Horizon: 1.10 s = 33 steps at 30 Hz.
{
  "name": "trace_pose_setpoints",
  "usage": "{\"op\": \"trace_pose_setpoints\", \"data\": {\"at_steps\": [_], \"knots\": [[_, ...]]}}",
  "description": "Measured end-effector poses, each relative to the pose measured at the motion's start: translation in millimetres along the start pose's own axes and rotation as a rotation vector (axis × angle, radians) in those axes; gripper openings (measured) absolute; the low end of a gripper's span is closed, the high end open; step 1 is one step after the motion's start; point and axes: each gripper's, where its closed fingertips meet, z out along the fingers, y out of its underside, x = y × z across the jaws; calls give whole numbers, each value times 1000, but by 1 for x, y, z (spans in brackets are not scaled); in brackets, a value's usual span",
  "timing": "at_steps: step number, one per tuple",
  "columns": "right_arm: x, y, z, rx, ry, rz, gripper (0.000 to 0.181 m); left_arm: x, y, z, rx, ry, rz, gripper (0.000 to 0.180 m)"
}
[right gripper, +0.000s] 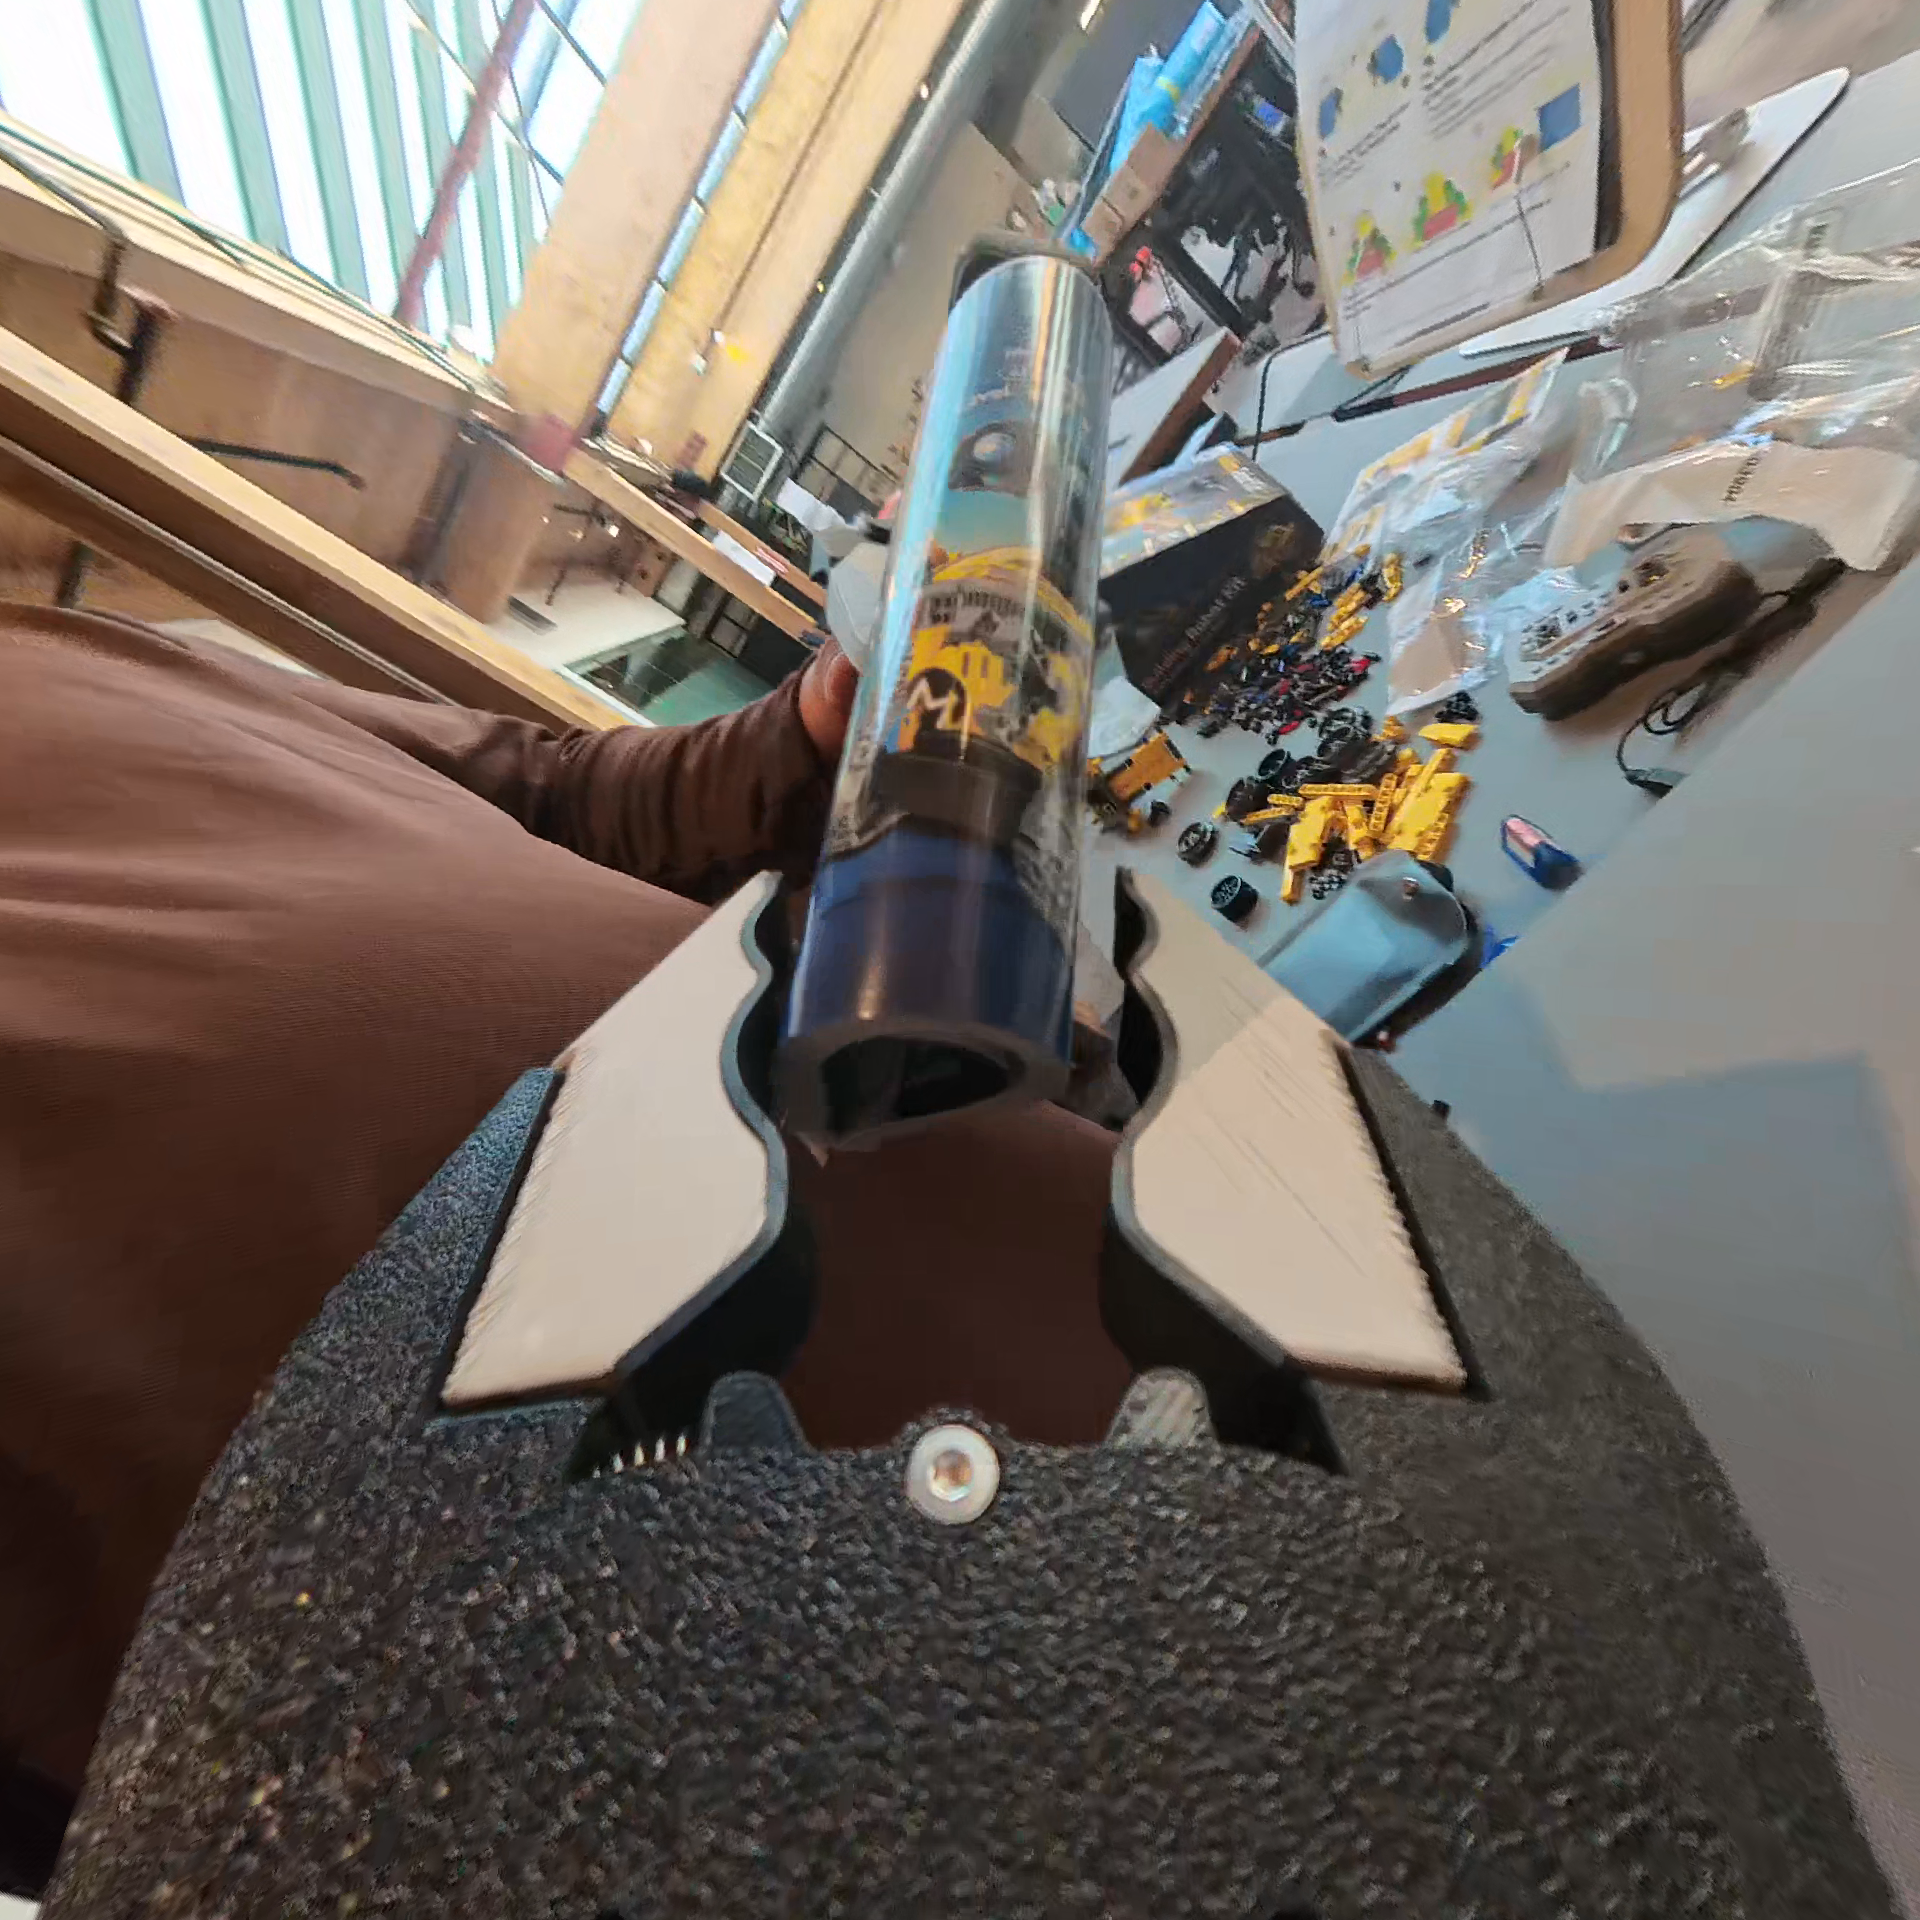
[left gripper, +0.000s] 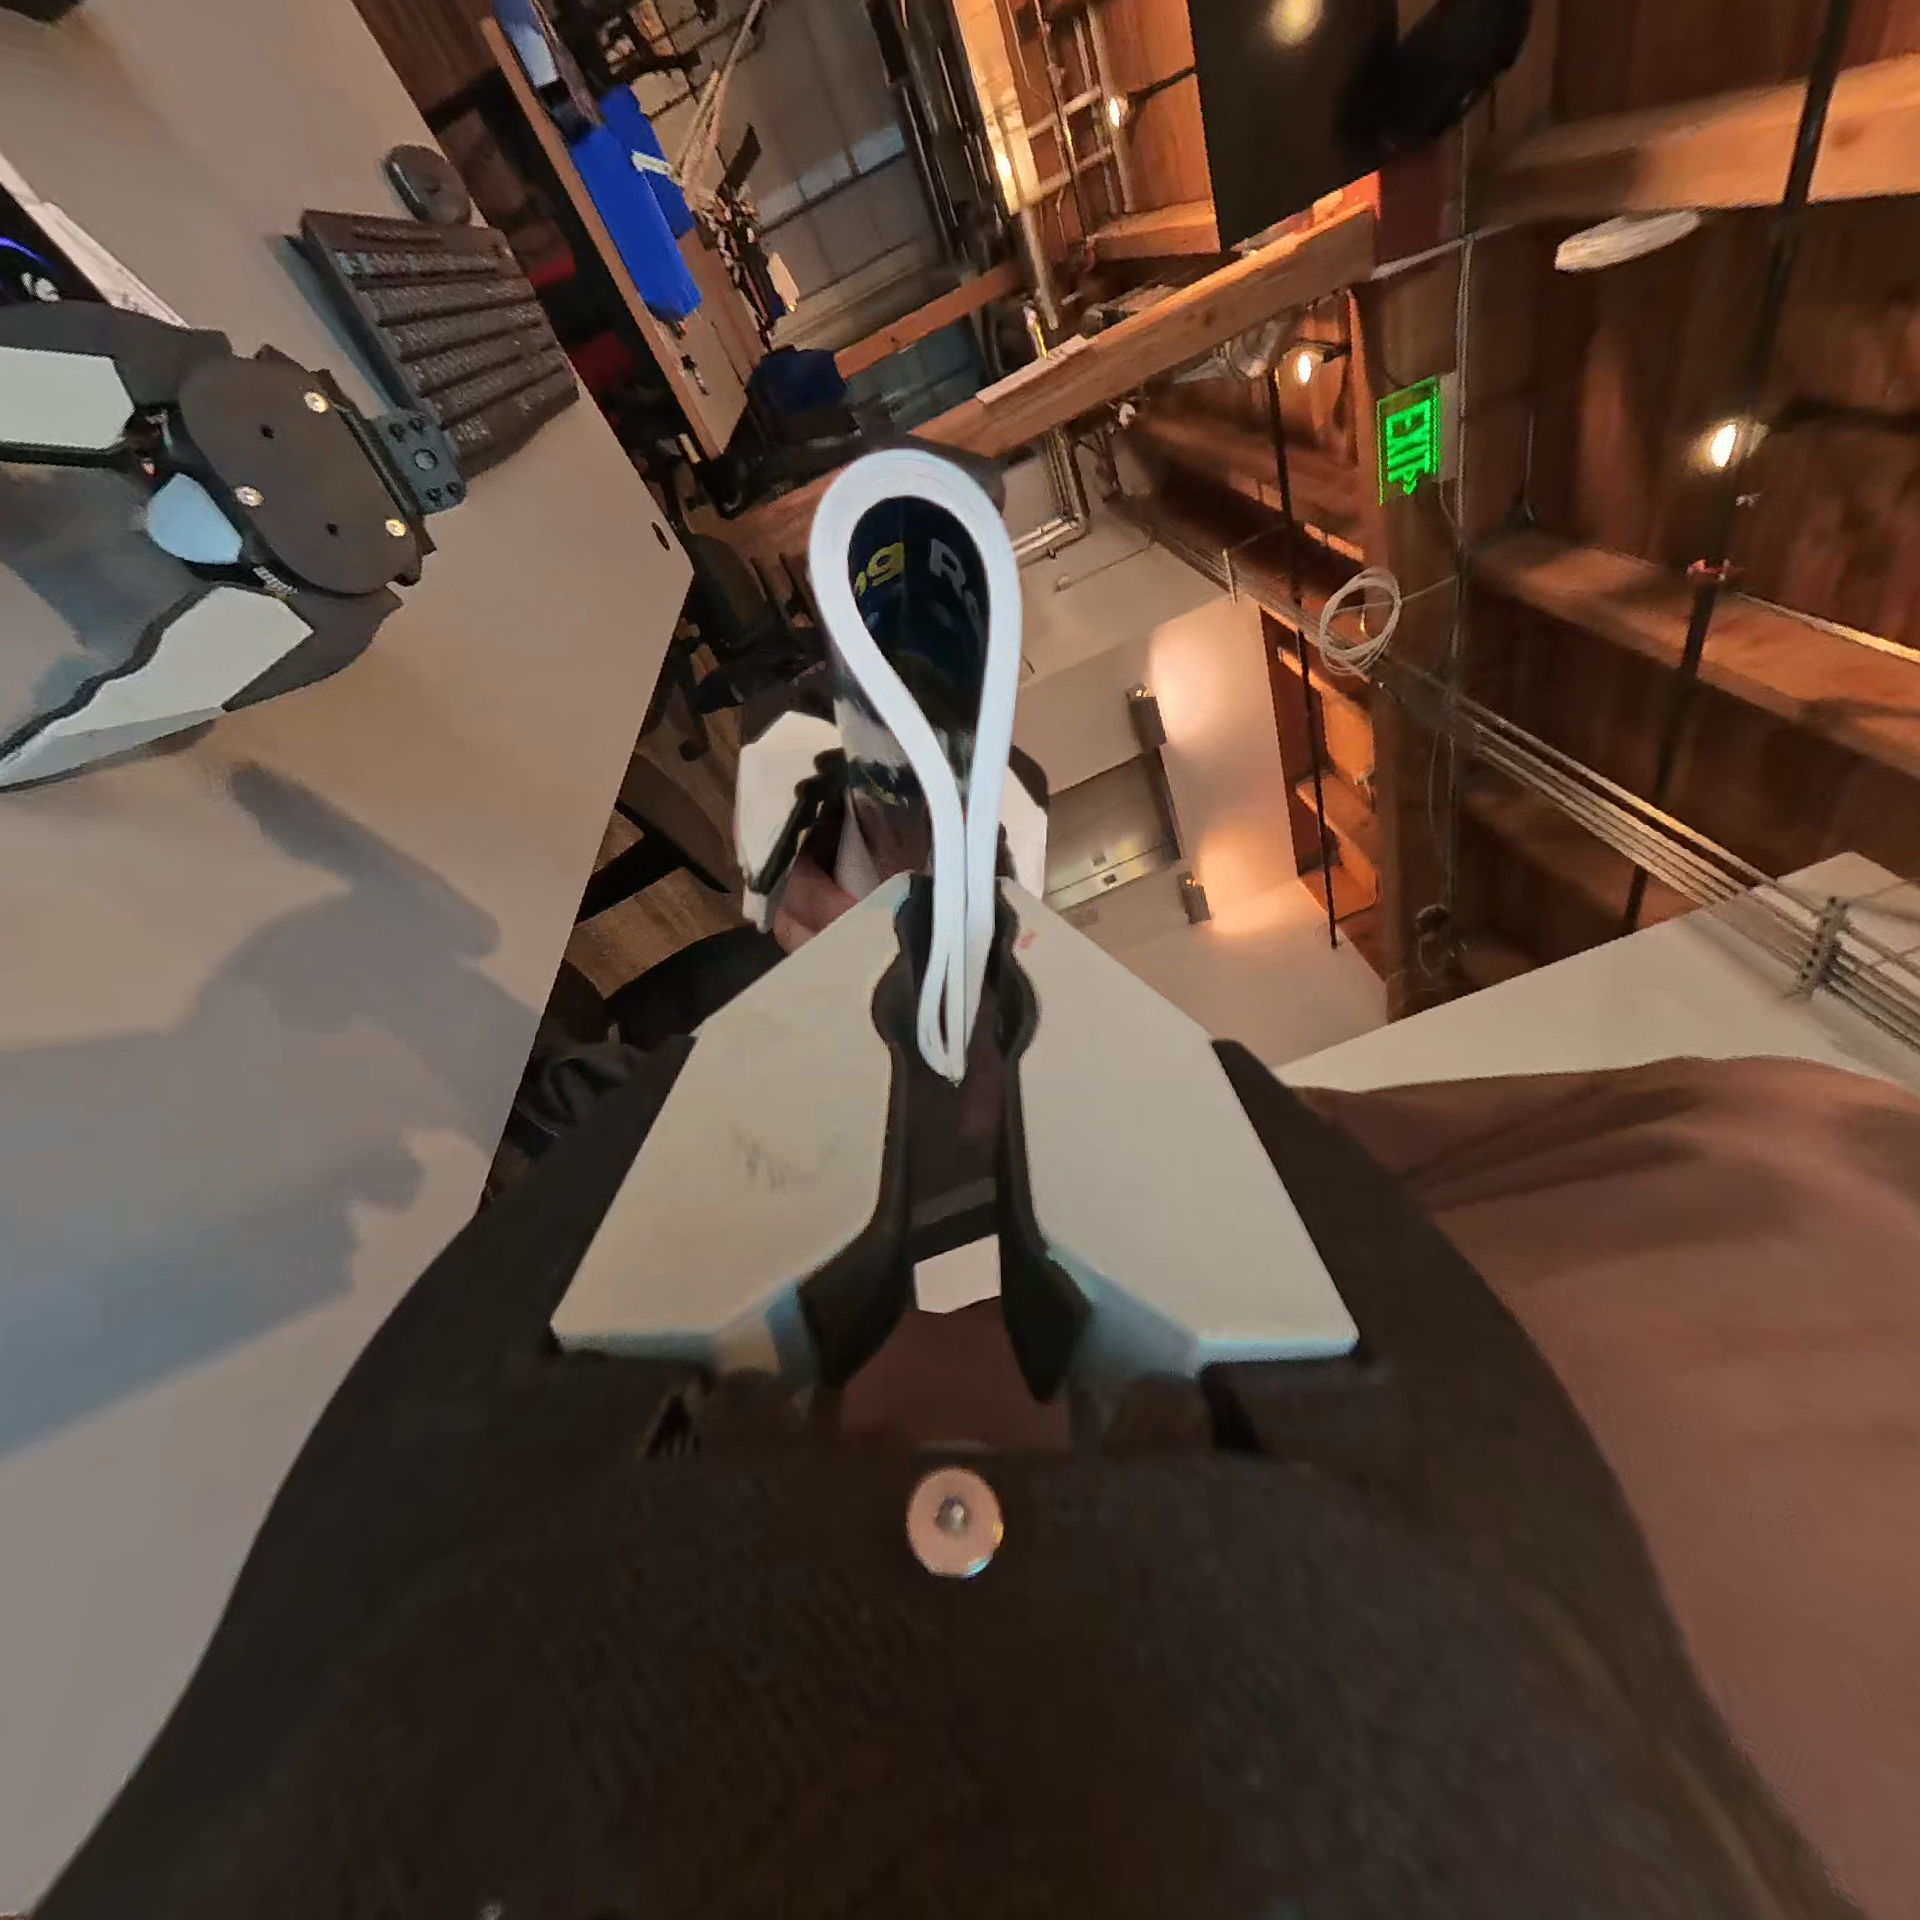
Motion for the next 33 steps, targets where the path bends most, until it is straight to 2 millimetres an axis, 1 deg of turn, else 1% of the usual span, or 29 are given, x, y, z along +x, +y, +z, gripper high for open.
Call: {"op": "trace_pose_setpoints", "data": {"at_steps": [2, 4, 6, 8, 9, 10, 11, 13, 14, 15, 16, 18, 20, 22, 24, 27, 28, 29, 31, 32, 33], "knots": [[-4, -2, -5, 49, -35, -4, 62, -3, -3, 1, -11, -22, 35, 8], [-8, -9, -15, 122, -77, 9, 63, -7, -10, -1, 14, -33, 37, 8], [-2, -10, -23, 151, -77, 48, 61, -10, -13, -3, 30, -47, 50, 8], [7, -3, -23, 128, -32, 71, 56, -15, -7, 0, -6, -86, 84, 9], [13, 2, -21, 108, -1, 78, 50, -16, -2, 2, -32, -104, 104, 9], [22, 8, -19, 87, 46, 92, 45, -19, 2, 4, -57, -127, 131, 9], [33, 12, -20, 77, 99, 112, 47, -23, 4, 5, -78, -169, 175, 9], [58, 21, -25, 64, 236, 141, 54, -33, 0, 3, -88, -299, 338, 9], [61, 24, -27, 57, 251, 141, 52, -33, -1, 3, -103, -350, 462, 9], [60, 27, -27, 60, 231, 150, 51, -30, 1, 3, -131, -380, 581, 9], [55, 27, -27, 78, 183, 171, 50, -25, 3, 5, -148, -380, 652, 9], [37, 21, -26, 141, 45, 213, 49, -13, 5, 8, -140, -346, 715, 9], [30, 18, -27, 193, -26, 235, 49, -8, 3, 6, -121, -353, 779, 9], [26, 17, -28, 236, -81, 244, 41, -3, 2, 6, -97, -313, 777, 9], [26, 18, -27, 260, -108, 253, 39, -2, 0, 4, -73, -262, 701, 10], [33, 23, -24, 259, -72, 247, 36, -15, -3, -1, -61, -306, 654, 10], [36, 23, -25, 271, -62, 247, 32, -19, -5, -3, -45, -317, 630, 9], [33, 19, -28, 300, -86, 246, 23, -21, -6, -5, -22, -317, 598, 9], [30, 14, -31, 346, -116, 241, 22, -23, -6, -7, 16, -301, 546, 9], [31, 16, -29, 338, -105, 239, 20, -22, -4, -7, 28, -286, 531, 10], [34, 20, -26, 311, -84, 236, 23, -22, -2, -7, 26, -283, 537, 10]]}}
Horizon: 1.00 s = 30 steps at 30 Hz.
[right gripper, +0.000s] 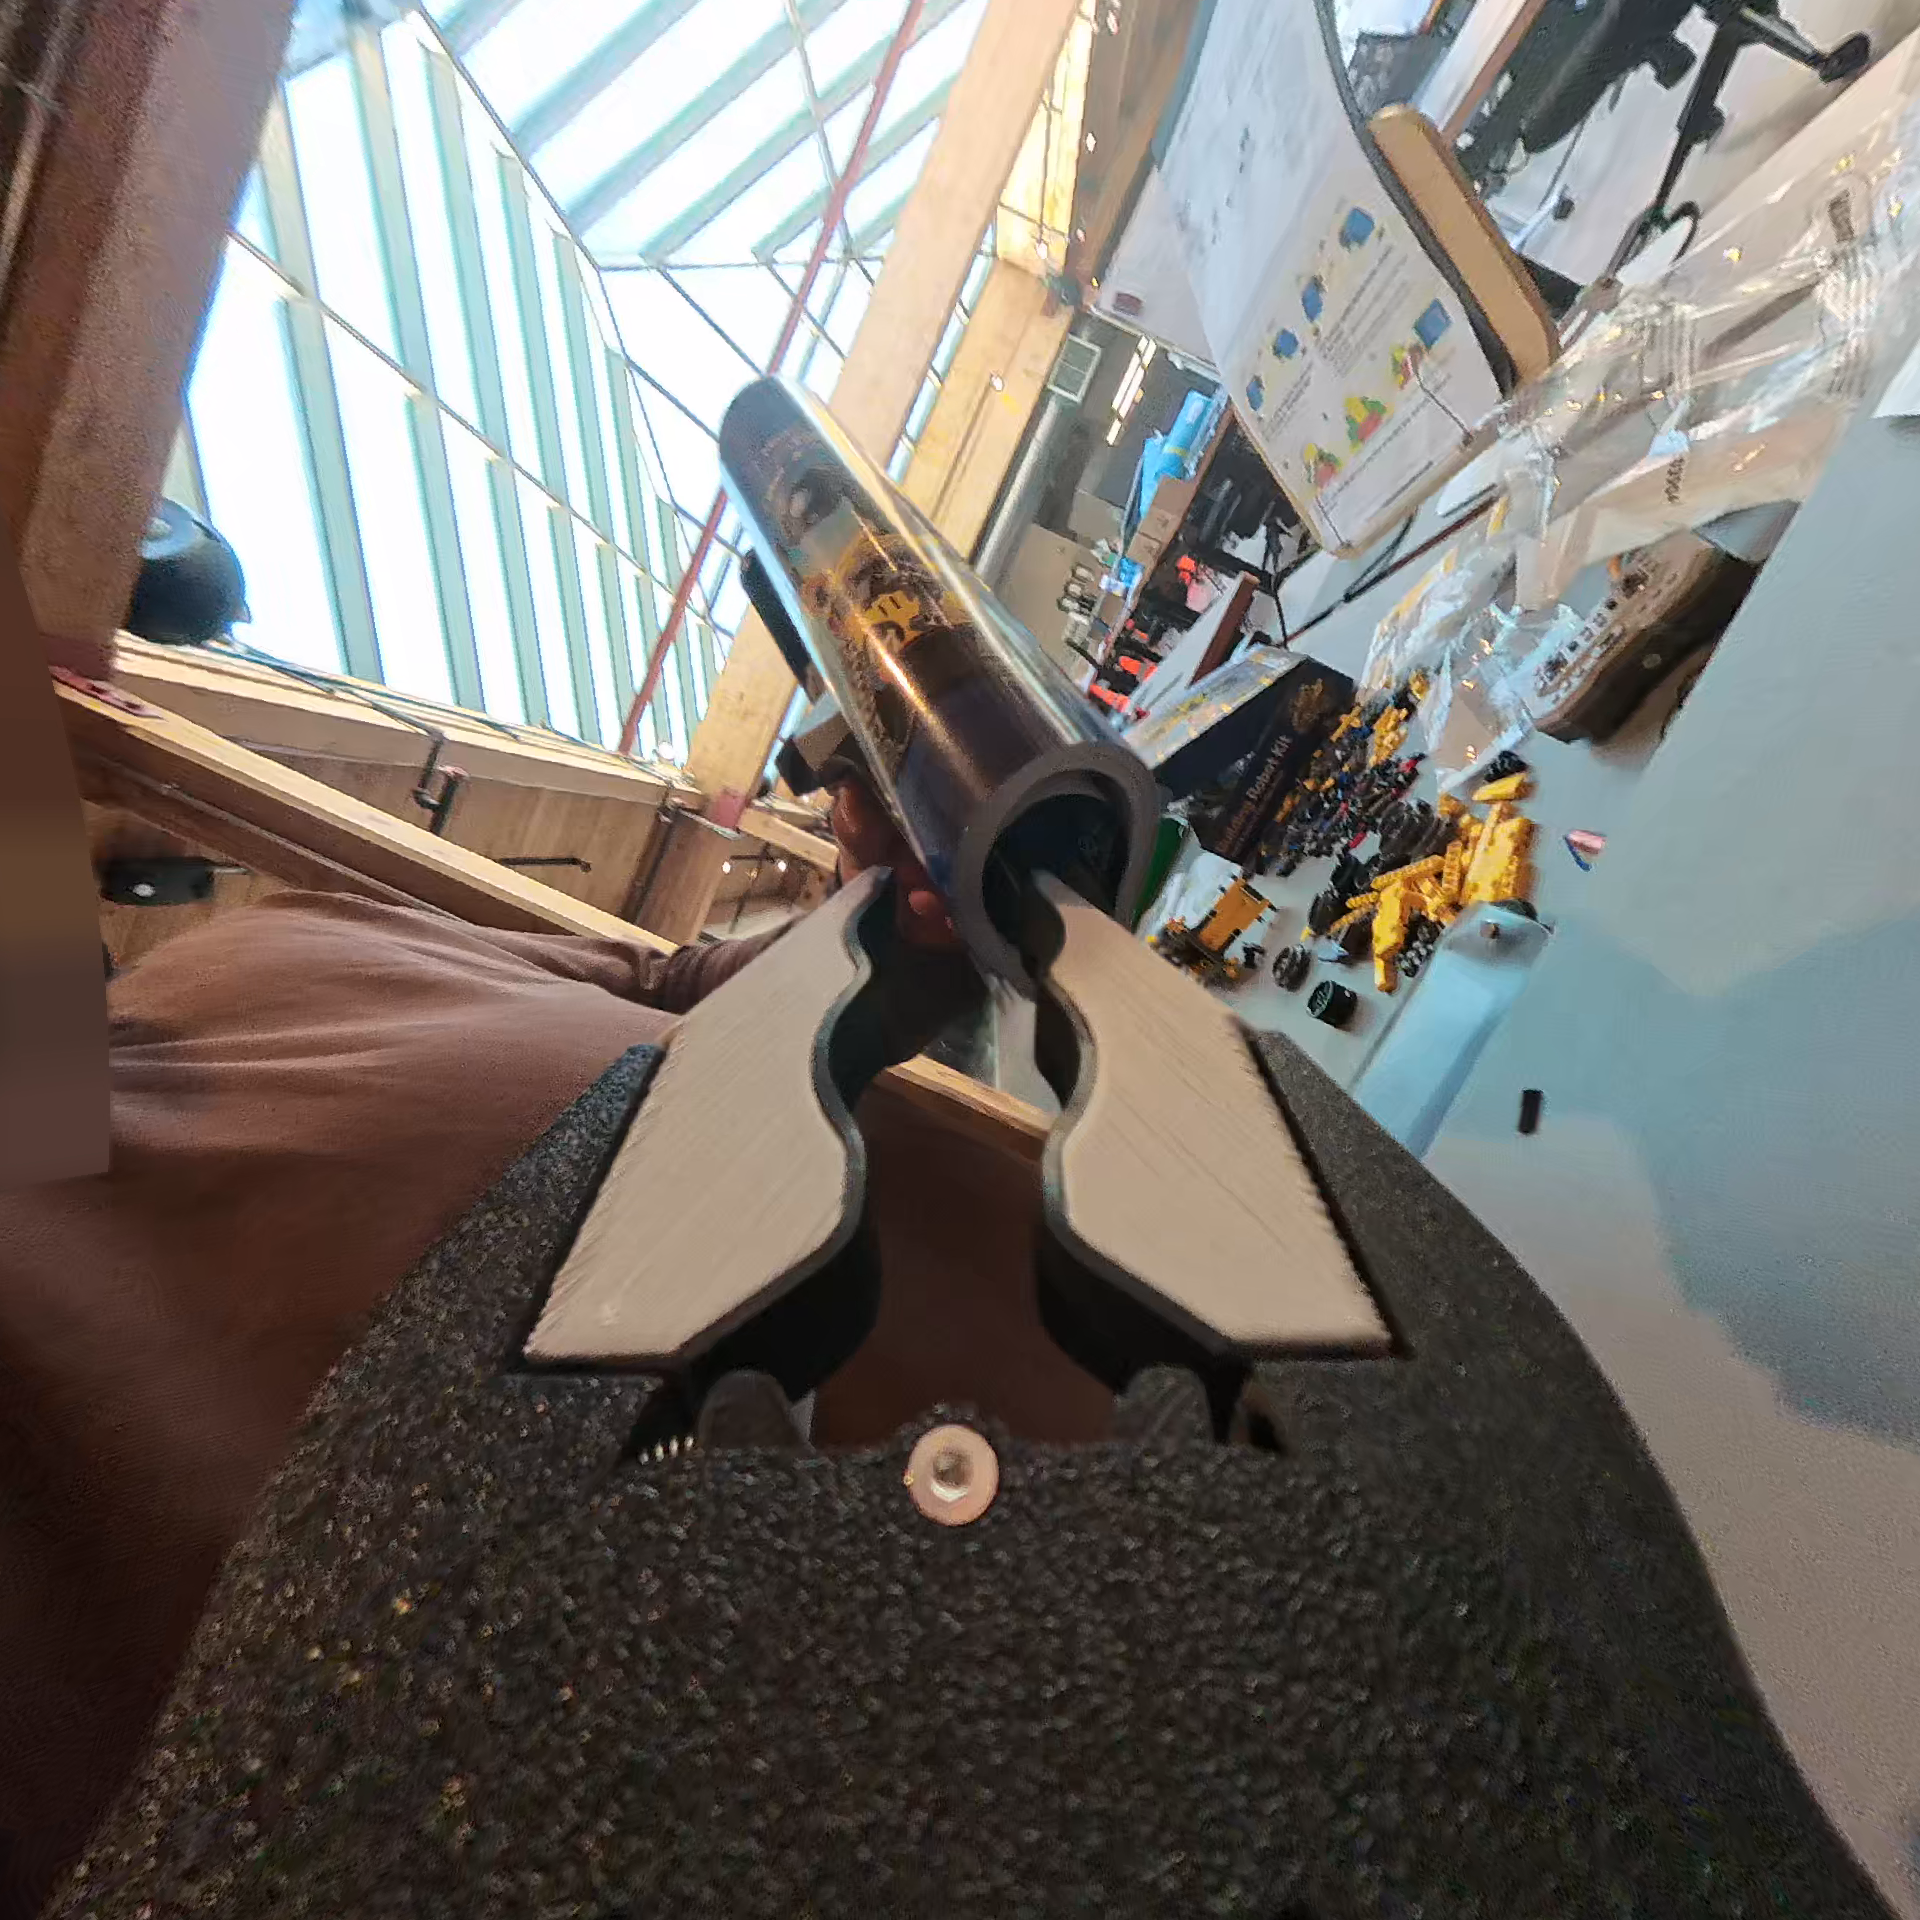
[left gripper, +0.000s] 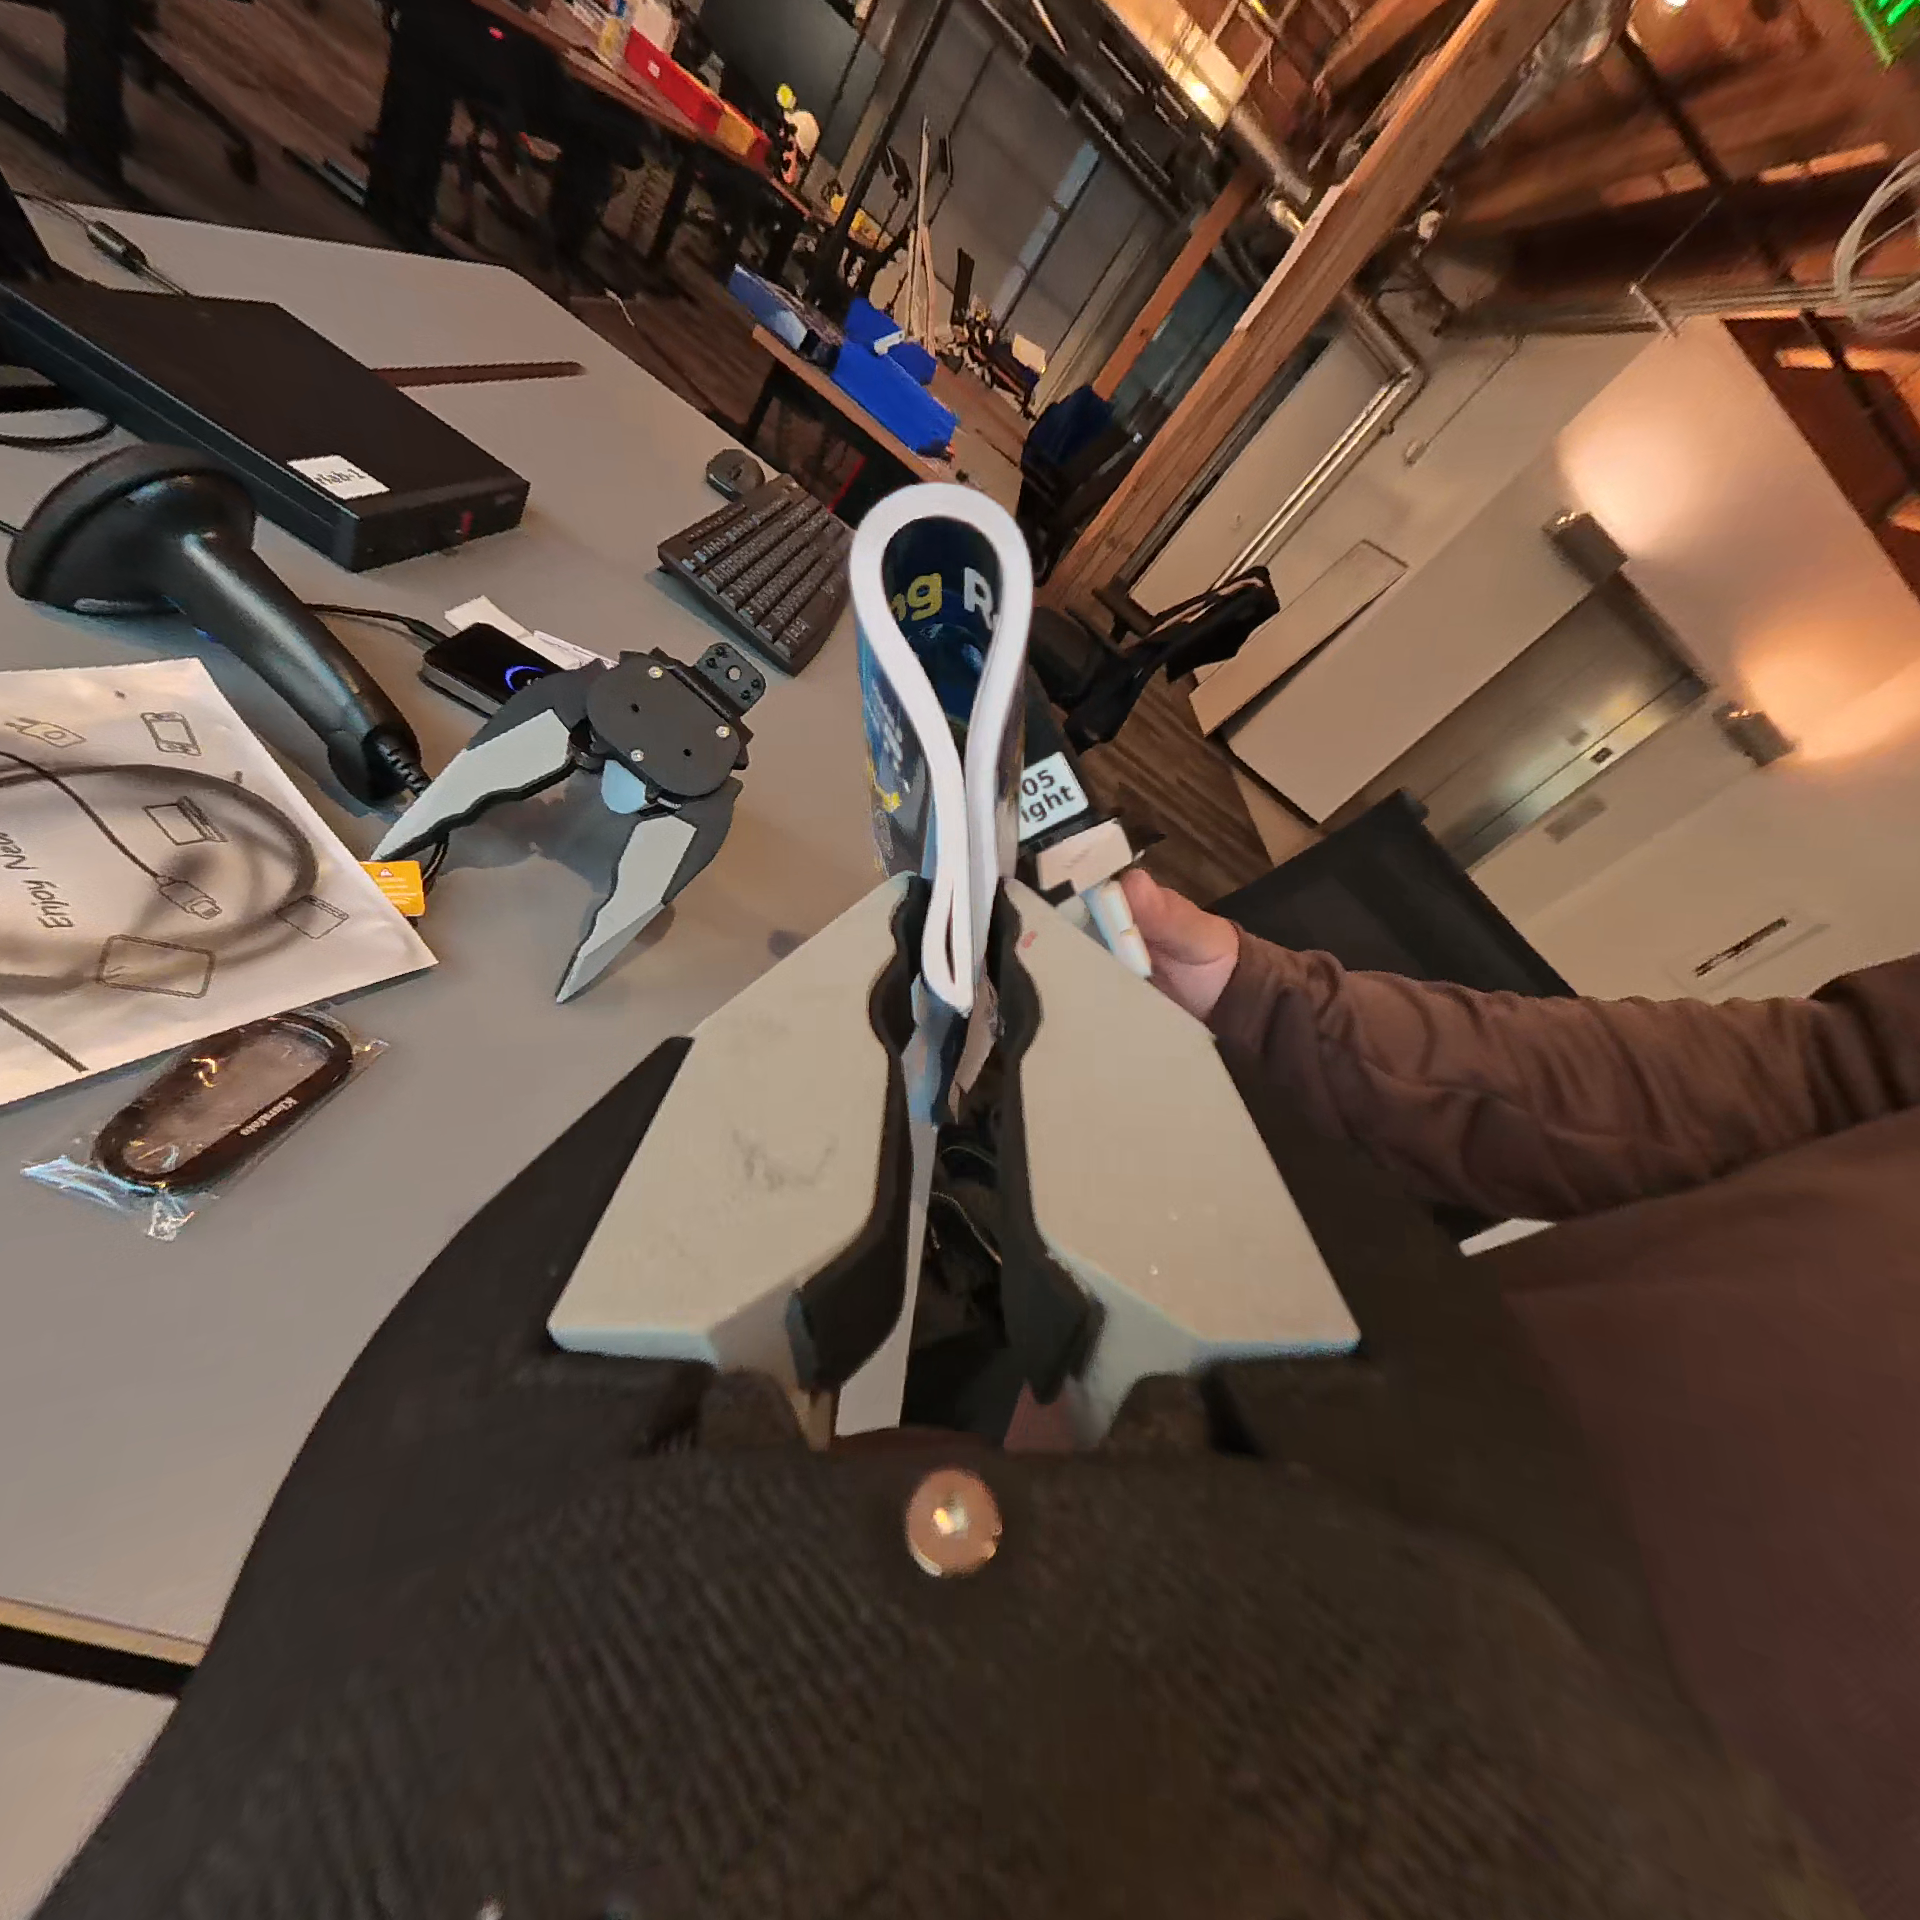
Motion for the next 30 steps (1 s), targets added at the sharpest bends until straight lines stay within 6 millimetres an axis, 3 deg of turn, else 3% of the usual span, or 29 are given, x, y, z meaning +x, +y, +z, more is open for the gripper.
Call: {"op": "trace_pose_setpoints", "data": {"at_steps": [2, 4, 5, 9, 14, 20, 26, 30], "knots": [[14, 9, 2, -68, 117, -38, 26, -1, 8, 1, -37, -30, 56, 9], [51, 13, -11, -155, 427, -97, 36, -11, 17, 2, -126, -141, 200, 9], [58, 13, -18, -192, 530, -130, 38, -19, 21, 1, -195, -220, 311, 8], [39, -2, -4, -238, 660, -214, 45, -41, 29, -1, -399, -457, 702, 9], [12, -33, 22, -182, 761, -357, 49, -42, 32, 6, -484, -509, 900, 8], [13, -44, 6, -432, 1061, -699, 43, -39, 39, 7, -569, -474, 1051, 8], [17, -27, 15, -835, 1068, -1002, 39, -33, 52, 7, -632, -402, 1106, 8], [26, -12, 22, -969, 1003, -1027, 36, -27, 59, 6, -652, -343, 1126, 8]]}}
